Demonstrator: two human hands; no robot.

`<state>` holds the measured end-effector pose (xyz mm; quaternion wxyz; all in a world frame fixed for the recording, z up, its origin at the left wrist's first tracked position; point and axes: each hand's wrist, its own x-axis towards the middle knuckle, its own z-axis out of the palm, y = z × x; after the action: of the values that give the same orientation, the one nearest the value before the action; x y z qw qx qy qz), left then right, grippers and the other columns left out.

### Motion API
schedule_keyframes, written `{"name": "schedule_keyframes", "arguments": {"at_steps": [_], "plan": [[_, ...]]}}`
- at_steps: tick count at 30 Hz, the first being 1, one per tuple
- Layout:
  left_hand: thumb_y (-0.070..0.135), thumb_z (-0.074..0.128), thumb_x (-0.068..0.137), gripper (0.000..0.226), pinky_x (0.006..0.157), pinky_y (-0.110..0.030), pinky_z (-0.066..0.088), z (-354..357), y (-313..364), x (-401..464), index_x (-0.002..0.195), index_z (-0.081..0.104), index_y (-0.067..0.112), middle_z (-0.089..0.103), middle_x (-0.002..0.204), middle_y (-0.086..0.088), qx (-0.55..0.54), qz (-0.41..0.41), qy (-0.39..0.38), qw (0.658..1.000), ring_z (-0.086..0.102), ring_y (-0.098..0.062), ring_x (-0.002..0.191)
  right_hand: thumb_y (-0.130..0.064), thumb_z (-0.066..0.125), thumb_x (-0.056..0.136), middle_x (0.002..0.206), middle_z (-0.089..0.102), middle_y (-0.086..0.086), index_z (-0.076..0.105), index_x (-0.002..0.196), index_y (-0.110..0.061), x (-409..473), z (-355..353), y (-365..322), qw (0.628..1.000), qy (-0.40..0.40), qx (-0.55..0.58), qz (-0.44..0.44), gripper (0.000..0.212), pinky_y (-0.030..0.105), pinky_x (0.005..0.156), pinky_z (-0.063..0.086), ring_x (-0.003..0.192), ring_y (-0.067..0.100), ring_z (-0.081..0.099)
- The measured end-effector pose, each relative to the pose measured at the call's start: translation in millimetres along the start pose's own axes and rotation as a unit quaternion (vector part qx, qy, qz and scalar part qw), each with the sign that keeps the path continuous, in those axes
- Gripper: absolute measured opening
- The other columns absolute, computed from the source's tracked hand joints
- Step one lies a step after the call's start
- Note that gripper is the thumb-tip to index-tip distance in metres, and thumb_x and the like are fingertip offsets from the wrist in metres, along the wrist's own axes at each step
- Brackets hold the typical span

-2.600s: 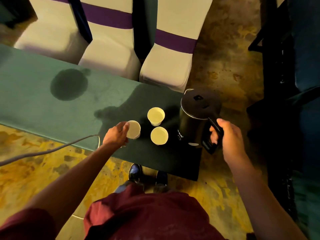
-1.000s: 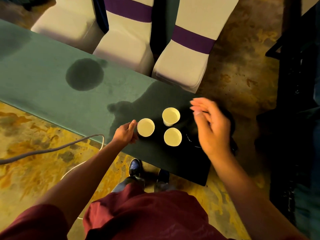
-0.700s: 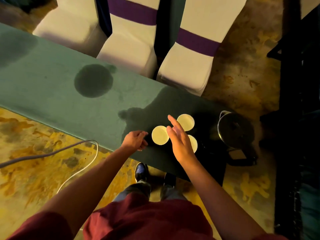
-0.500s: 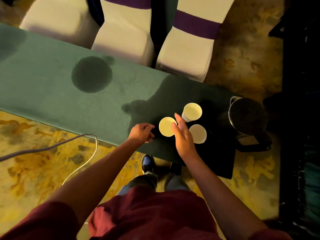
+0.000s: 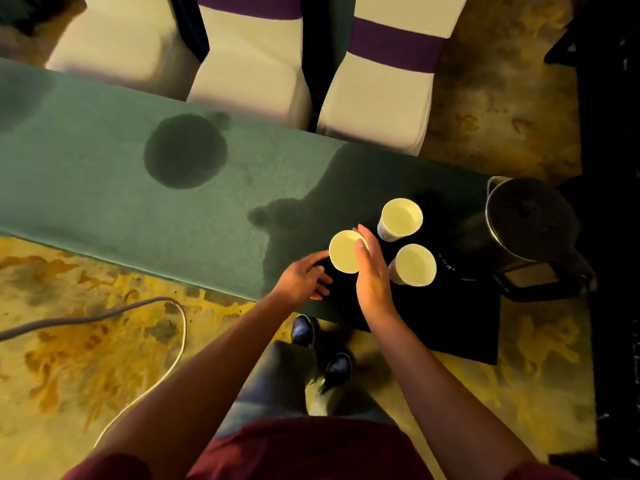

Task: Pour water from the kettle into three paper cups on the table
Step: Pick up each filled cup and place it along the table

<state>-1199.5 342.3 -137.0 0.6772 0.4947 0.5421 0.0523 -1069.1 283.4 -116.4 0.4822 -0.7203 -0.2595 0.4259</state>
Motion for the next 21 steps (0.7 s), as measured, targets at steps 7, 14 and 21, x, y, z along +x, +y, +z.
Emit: {"name": "schedule_keyframes", "arguments": {"at_steps": [7, 14, 21], "plan": [[0.004, 0.027, 0.105, 0.044, 0.047, -0.03, 0.058, -2, -5, 21, 0.136, 0.054, 0.02, 0.066, 0.08, -0.017, 0.0, 0.009, -0.008, 1.0, 0.066, -0.027, 0.053, -0.028, 0.045, 0.103, 0.128, 0.065, -0.006, 0.064, 0.131, -0.018, 15, 13, 26, 0.99, 0.081, 0.112, -0.026, 0.035, 0.006, 0.091, 0.045, 0.11, -0.015, 0.06], [0.007, 0.027, 0.107, 0.04, 0.047, -0.034, 0.058, -8, -10, 31, 0.133, 0.054, 0.02, 0.066, 0.077, -0.019, -0.018, 0.004, -0.036, 0.999, 0.066, -0.028, 0.051, -0.022, 0.049, 0.1, 0.108, 0.075, 0.007, 0.072, 0.108, -0.005, 26, 19, 32, 0.987, 0.096, 0.12, -0.04, 0.029, 0.02, 0.084, 0.052, 0.099, 0.009, 0.068], [0.013, 0.029, 0.108, 0.038, 0.046, -0.031, 0.056, -5, 0, 26, 0.137, 0.053, 0.014, 0.068, 0.079, -0.02, -0.043, -0.005, -0.026, 0.999, 0.066, -0.027, 0.051, -0.031, 0.048, 0.102, 0.107, 0.074, -0.005, 0.072, 0.108, -0.018, 21, 19, 19, 0.989, 0.117, 0.087, -0.026, 0.028, 0.02, 0.085, 0.051, 0.102, 0.01, 0.067]]}}
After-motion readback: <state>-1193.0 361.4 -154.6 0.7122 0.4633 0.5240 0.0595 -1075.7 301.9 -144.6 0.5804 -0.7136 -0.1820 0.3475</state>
